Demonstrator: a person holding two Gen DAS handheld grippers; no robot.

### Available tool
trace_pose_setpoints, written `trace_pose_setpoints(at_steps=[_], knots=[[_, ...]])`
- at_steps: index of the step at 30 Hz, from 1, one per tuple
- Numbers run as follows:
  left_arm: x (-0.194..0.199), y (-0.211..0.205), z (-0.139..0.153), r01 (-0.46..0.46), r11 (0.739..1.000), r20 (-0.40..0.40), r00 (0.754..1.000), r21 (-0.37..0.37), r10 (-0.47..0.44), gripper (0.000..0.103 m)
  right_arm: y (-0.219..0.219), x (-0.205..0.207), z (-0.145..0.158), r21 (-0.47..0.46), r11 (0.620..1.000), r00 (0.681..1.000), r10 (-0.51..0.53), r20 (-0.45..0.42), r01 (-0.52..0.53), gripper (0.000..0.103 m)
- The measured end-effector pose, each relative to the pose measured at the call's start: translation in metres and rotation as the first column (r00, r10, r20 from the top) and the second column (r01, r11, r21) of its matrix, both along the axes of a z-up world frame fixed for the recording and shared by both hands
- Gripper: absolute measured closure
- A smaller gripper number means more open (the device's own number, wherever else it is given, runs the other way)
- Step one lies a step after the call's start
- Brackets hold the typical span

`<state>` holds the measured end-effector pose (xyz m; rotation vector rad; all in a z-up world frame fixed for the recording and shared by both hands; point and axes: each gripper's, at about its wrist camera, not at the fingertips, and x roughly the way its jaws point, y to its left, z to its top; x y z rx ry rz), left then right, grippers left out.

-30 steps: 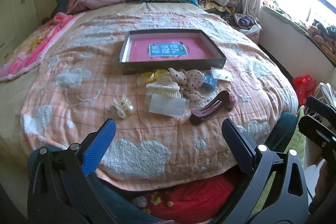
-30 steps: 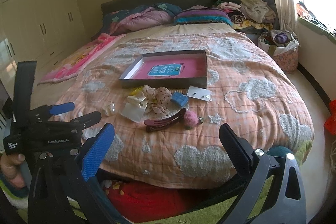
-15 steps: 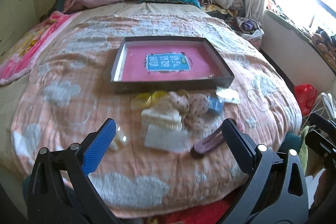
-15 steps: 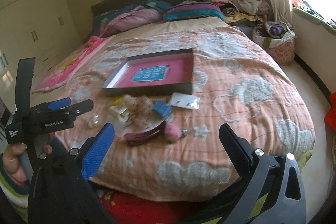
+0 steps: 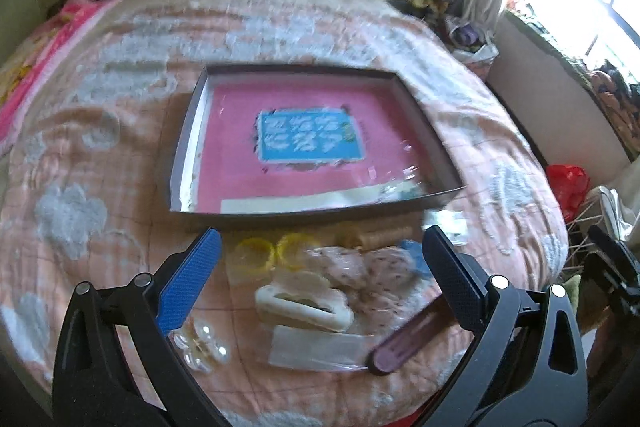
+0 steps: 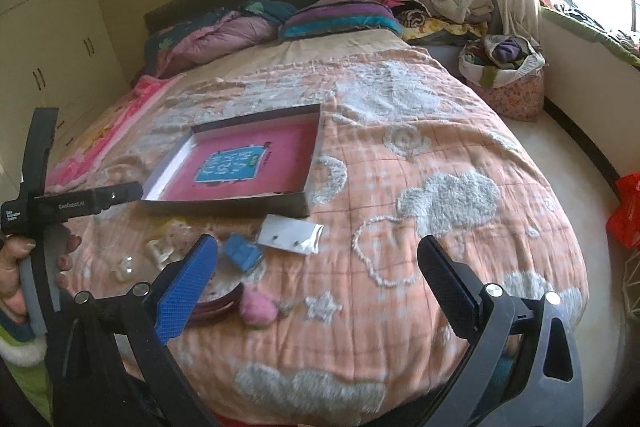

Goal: Organize jewelry
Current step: 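Grasp the polka-dot bow scrunchie with the left gripper while the right grasps the earring card, then carry the scrunchie and earring card into the pink tray and release both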

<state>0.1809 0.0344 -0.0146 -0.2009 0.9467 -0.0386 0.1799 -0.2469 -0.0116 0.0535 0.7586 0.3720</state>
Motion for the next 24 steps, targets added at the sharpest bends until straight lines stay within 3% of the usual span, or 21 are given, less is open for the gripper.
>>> trace_pose_setpoints(at_steps=[3, 7, 10, 12, 17, 19, 21, 24], knots=[[0.004, 0.002, -0.016, 0.026, 1.000, -0.038, 0.999, -0.006, -0.026, 0.009, 0.003, 0.018, -0.011, 0.001, 1.000, 0.999, 0.011, -0.038, -0.011, 0.004], [0.006, -0.017, -0.032, 0.119, 0.989, -0.066, 0.991, 0.086, -0.114, 0.009, 0.010, 0.038, -0.029, -0.013, 1.000, 0.996, 0.018, -0.082, -0.020, 0.004], [0.006, -0.040, -0.042, 0.221, 0.964, -0.084, 0.974, 0.145, -0.211, 0.017, 0.016, 0.049, -0.044, -0.014, 1.000, 0.993, 0.024, -0.115, -0.026, 0.004], [0.009, -0.056, -0.051, 0.278, 0.940, -0.102, 0.960, 0.196, -0.262, 0.030, 0.019, 0.054, -0.052, -0.016, 0.999, 0.991, 0.036, -0.132, -0.038, 0.004], [0.018, -0.074, -0.066, 0.347, 0.909, -0.131, 0.937, 0.231, -0.324, 0.044, 0.027, 0.073, -0.075, -0.033, 0.994, 0.979, 0.092, -0.181, -0.100, 0.004], [0.023, -0.077, -0.074, 0.357, 0.902, -0.151, 0.932, 0.242, -0.329, 0.057, 0.030, 0.082, -0.087, -0.024, 0.993, 0.970, 0.107, -0.218, -0.115, 0.004], [0.024, -0.080, -0.080, 0.365, 0.897, -0.166, 0.929, 0.248, -0.332, 0.083, 0.033, 0.087, -0.095, 0.000, 0.991, 0.961, 0.129, -0.244, -0.133, 0.004], [0.025, -0.081, -0.082, 0.382, 0.890, -0.168, 0.922, 0.249, -0.348, 0.093, 0.041, 0.092, -0.104, 0.021, 0.988, 0.952, 0.153, -0.266, -0.153, 0.004]])
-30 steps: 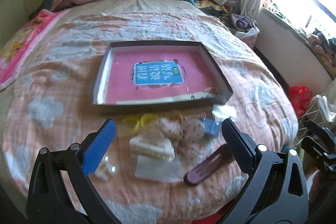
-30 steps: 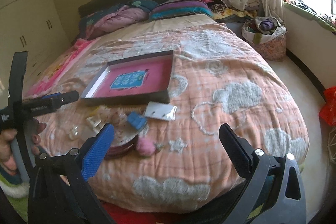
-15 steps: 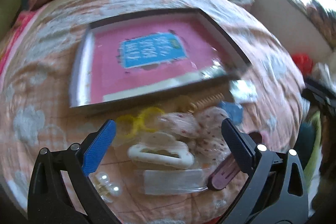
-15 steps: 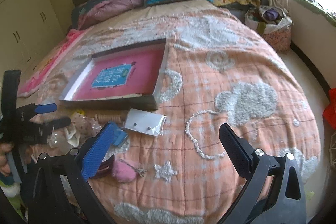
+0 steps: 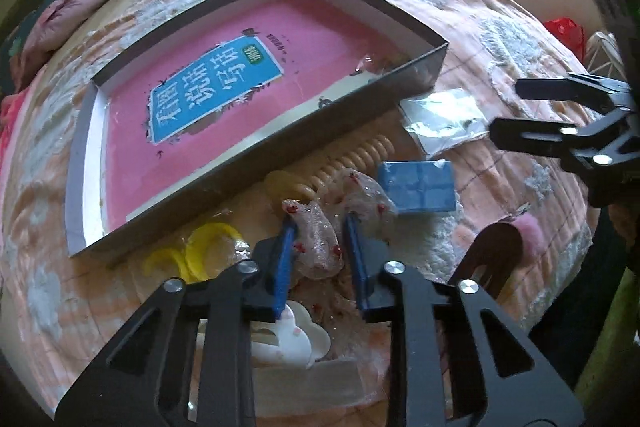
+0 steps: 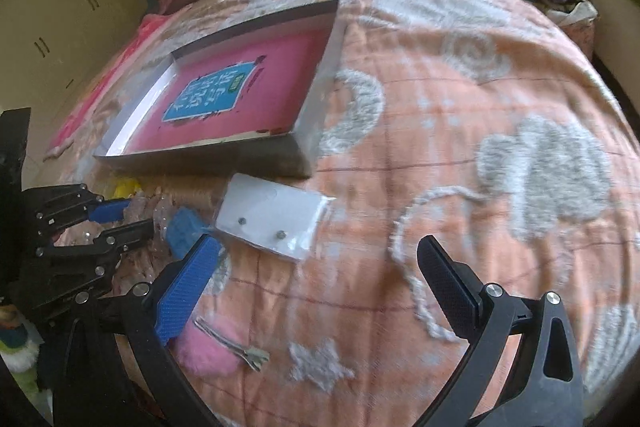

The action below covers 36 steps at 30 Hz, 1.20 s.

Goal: Organize jewelry
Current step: 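Carry the scrunchie and earring card into the pink tray and release both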

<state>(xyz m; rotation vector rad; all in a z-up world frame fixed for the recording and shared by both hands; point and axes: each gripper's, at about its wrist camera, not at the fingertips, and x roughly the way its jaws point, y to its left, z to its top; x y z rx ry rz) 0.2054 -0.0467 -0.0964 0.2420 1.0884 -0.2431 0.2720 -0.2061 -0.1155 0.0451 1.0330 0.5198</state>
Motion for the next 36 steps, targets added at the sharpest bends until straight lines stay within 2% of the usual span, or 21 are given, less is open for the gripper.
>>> trace_pose_setpoints(at_steps=[2, 6, 14, 15, 17, 19, 20, 24, 30, 36], knots=[[-0.001, 0.001, 0.005, 0.003, 1.000, 0.015, 1.000, -0.005, -0.003, 0.098, 0.008, 0.002, -0.003, 0.005, 1.000, 1.000, 0.017, 0.003, -0.017, 0.004], [-0.001, 0.008, 0.020, -0.011, 0.999, 0.046, 0.999, -0.051, 0.014, 0.100, 0.020, 0.005, -0.007, 0.004, 0.999, 0.999, 0.033, 0.002, -0.033, 0.004], [0.006, 0.021, 0.054, -0.041, 0.990, 0.123, 0.991, -0.135, 0.057, 0.100, 0.040, 0.017, -0.012, -0.017, 0.999, 0.999, -0.043, -0.004, 0.043, 0.005], [0.007, 0.023, 0.057, -0.046, 0.989, 0.133, 0.989, -0.139, 0.065, 0.100, 0.042, 0.018, -0.012, -0.031, 0.998, 0.999, -0.047, 0.001, 0.047, 0.007], [0.008, 0.029, 0.063, -0.060, 0.986, 0.144, 0.986, -0.156, 0.083, 0.100, 0.048, 0.018, -0.013, -0.080, 0.995, 0.998, -0.056, 0.024, 0.057, 0.026], [0.010, 0.034, 0.068, -0.071, 0.983, 0.150, 0.984, -0.169, 0.097, 0.100, 0.047, 0.017, -0.013, -0.095, 0.993, 0.998, -0.059, 0.037, 0.063, 0.031], [0.012, 0.036, 0.070, -0.076, 0.982, 0.156, 0.982, -0.171, 0.103, 0.100, 0.043, 0.017, -0.013, -0.092, 0.993, 0.997, -0.067, 0.040, 0.070, 0.038], [0.018, 0.046, 0.077, -0.094, 0.978, 0.169, 0.977, -0.187, 0.127, 0.100, 0.028, 0.012, -0.008, -0.073, 0.994, 0.996, -0.079, 0.044, 0.082, 0.038], [0.027, 0.054, 0.089, -0.098, 0.969, 0.199, 0.969, -0.227, 0.145, 0.100, -0.004, -0.008, 0.015, -0.052, 0.989, 0.986, -0.136, 0.092, 0.141, 0.038], [0.038, 0.061, 0.106, -0.100, 0.959, 0.253, 0.953, -0.264, 0.169, 0.100, -0.029, -0.024, 0.061, -0.005, 0.982, 0.962, -0.184, 0.201, 0.189, 0.038]])
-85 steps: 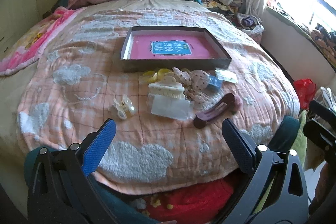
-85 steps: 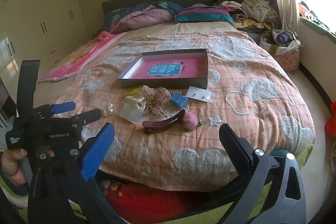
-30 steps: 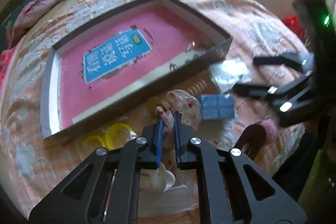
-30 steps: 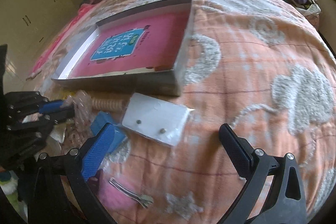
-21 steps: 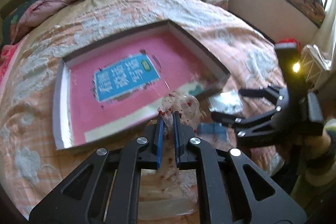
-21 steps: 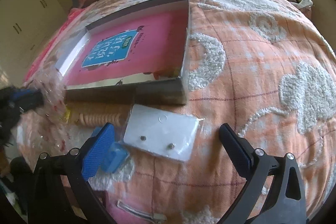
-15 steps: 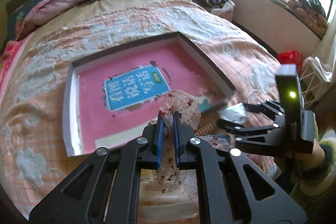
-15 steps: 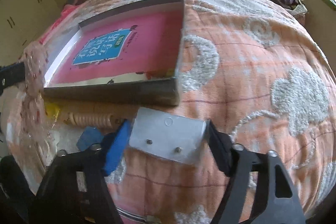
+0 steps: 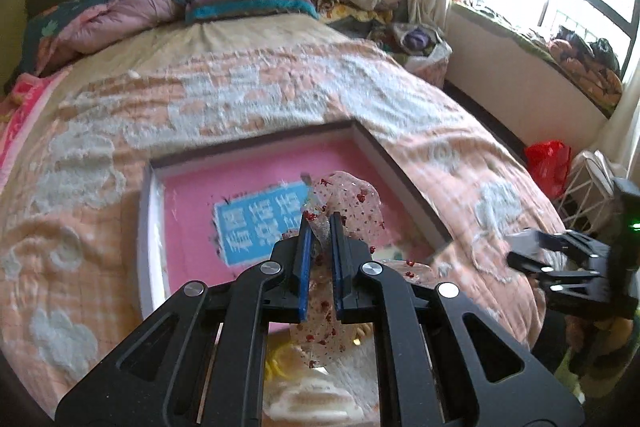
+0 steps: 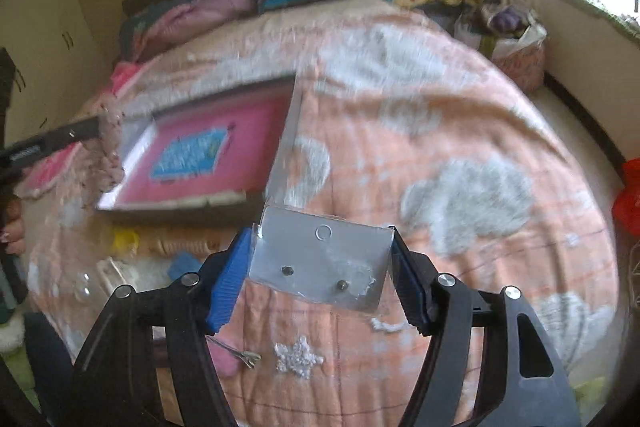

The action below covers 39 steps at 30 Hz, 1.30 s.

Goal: Organize jewelry
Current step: 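Carry the scrunchie and earring card into the pink tray and release both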

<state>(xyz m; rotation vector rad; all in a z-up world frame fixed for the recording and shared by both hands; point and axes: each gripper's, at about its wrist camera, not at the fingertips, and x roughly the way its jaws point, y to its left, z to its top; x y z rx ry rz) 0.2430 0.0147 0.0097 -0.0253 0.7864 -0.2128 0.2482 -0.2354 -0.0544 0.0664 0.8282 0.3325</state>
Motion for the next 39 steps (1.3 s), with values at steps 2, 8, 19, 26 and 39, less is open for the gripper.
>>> trace_pose_setpoints(at_steps=[2, 8, 19, 26, 39], knots=[[0.003, 0.006, 0.004, -0.014, 1.000, 0.017, 1.000, -0.005, 0.014, 0.100, -0.001, -0.002, 0.017, 0.018, 1.000, 0.999, -0.004, 0.037, 0.003, 0.038], [0.014, 0.030, 0.014, -0.103, 0.995, 0.054, 0.993, 0.017, 0.102, 0.100, 0.012, 0.004, 0.064, 0.019, 1.000, 0.991, 0.008, 0.137, -0.011, 0.038], [0.028, 0.092, 0.020, -0.260, 0.966, 0.059, 0.964, 0.009, 0.259, 0.100, 0.072, 0.044, 0.106, 0.017, 0.990, 0.967, 0.134, 0.218, -0.141, 0.038], [0.036, 0.098, -0.007, -0.244, 0.970, -0.003, 0.970, -0.022, 0.244, 0.100, 0.123, 0.082, 0.087, 0.001, 0.972, 0.961, 0.234, 0.150, -0.237, 0.038], [0.046, 0.089, -0.053, -0.211, 0.977, -0.094, 0.974, -0.029, 0.207, 0.095, 0.149, 0.114, 0.001, -0.048, 0.968, 0.969, 0.245, -0.046, -0.247, 0.038]])
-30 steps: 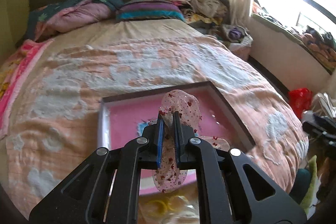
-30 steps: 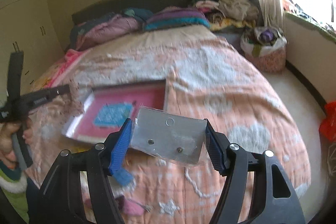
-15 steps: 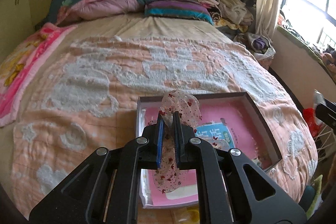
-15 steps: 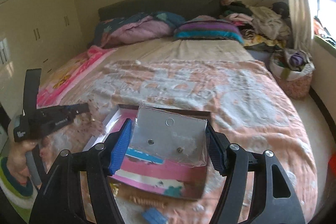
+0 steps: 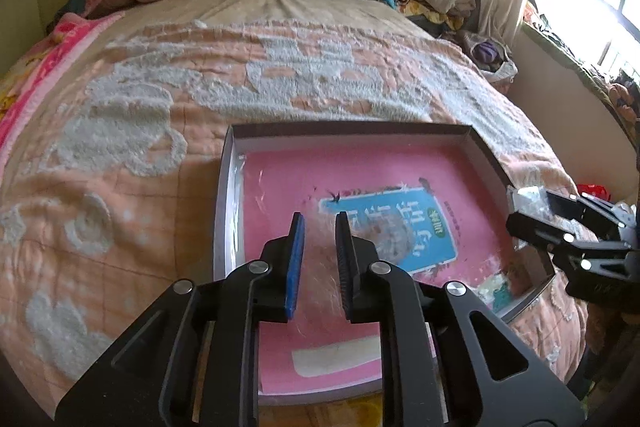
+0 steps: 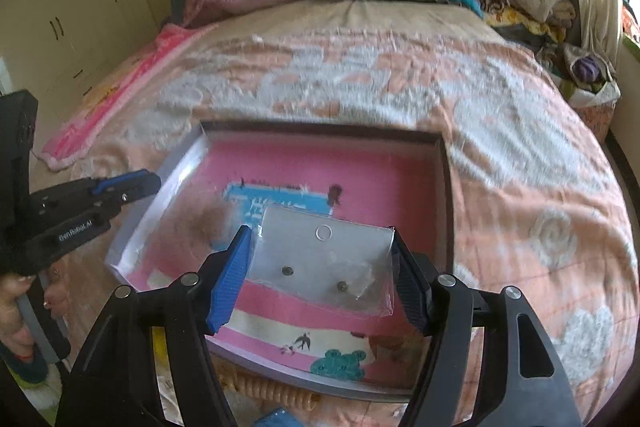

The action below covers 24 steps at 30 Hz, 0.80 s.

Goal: Organize jewelry
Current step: 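Carry the scrunchie and earring card into the pink tray and release both, then withdraw both tools from the tray back toward the remaining accessories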

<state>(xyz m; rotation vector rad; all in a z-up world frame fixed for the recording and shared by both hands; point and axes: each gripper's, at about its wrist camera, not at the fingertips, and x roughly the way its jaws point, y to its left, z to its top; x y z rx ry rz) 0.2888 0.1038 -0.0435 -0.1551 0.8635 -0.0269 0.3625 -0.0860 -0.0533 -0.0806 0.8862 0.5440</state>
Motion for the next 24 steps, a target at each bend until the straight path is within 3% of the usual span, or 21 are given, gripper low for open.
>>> trace_pose_setpoints(at_steps=[4, 7, 11, 16, 18, 24], knots=[[-0.002, 0.003, -0.005, -0.017, 1.000, -0.011, 1.000, -0.004, 0.017, 0.089, 0.000, 0.000, -0.018, -0.001, 1.000, 0.999, -0.011, -0.038, 0.011, 0.038], [-0.008, 0.004, -0.002, -0.026, 1.000, -0.001, 1.000, -0.001, 0.026, 0.078, 0.001, -0.002, -0.027, 0.003, 1.000, 0.998, -0.015, -0.060, 0.015, 0.036], [-0.017, -0.001, 0.005, -0.028, 0.999, 0.020, 0.999, 0.017, 0.027, 0.055, -0.001, -0.008, -0.029, 0.020, 1.000, 0.998, -0.012, -0.068, 0.013, 0.022], [-0.029, -0.009, 0.024, -0.025, 0.999, 0.061, 0.998, 0.025, 0.023, 0.037, -0.011, -0.027, -0.013, 0.029, 0.999, 0.999, -0.022, -0.029, 0.023, 0.018], [-0.035, -0.013, 0.034, -0.020, 0.999, 0.089, 0.996, 0.038, 0.016, 0.024, -0.017, -0.035, -0.004, 0.042, 0.999, 1.000, -0.026, -0.001, 0.026, 0.015], [-0.054, -0.021, 0.064, -0.017, 0.999, 0.161, 0.987, 0.032, 0.012, 0.012, -0.046, -0.066, 0.034, 0.072, 0.995, 0.992, -0.073, 0.106, 0.066, 0.008]])
